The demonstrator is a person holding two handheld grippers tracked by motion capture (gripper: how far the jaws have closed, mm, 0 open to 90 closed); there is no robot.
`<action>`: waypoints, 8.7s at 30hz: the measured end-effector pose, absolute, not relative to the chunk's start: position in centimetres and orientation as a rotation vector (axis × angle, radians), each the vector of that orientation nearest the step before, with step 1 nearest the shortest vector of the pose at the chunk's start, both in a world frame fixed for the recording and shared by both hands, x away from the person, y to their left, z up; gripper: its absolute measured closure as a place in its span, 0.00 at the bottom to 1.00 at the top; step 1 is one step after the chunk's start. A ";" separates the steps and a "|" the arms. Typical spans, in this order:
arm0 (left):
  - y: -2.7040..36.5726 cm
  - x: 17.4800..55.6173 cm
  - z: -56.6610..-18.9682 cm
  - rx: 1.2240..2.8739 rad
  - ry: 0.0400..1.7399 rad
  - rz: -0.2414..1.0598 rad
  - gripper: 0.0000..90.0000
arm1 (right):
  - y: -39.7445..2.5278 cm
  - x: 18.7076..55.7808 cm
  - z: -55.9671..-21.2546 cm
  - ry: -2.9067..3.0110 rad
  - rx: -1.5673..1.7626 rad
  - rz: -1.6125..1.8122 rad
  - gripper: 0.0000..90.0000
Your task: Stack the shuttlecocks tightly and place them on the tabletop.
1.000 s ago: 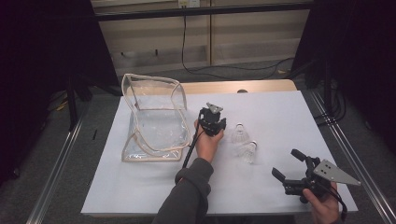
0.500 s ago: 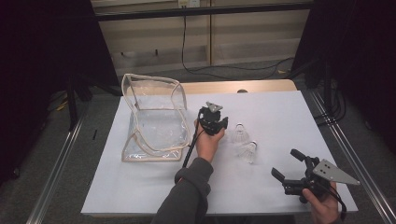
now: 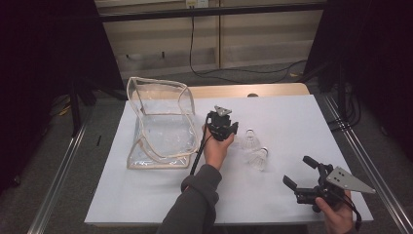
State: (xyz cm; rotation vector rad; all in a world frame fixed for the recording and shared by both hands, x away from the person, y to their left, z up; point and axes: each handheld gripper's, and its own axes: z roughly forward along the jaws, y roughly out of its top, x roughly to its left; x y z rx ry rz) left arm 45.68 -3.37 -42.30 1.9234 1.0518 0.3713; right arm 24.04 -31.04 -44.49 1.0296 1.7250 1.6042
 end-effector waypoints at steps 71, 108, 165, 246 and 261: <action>-3.1 45.5 -42.5 1.975 1.025 0.417 0.85 | -31.1 24.0 -44.4 1.720 1.026 1.610 0.00; -3.0 45.1 -41.7 1.919 1.011 0.343 0.58 | -31.0 24.0 -44.5 1.731 1.015 1.612 0.00; -2.5 38.4 -40.5 1.940 0.676 0.058 0.05 | -30.7 24.0 -44.5 1.752 1.008 1.604 0.00; 6.8 32.6 -42.0 1.898 0.540 0.017 0.04 | -30.3 24.0 -44.5 1.759 0.993 1.597 0.00; 8.5 32.5 -42.4 1.897 0.545 0.017 0.04 | -30.2 24.0 -44.5 1.764 0.990 1.593 0.00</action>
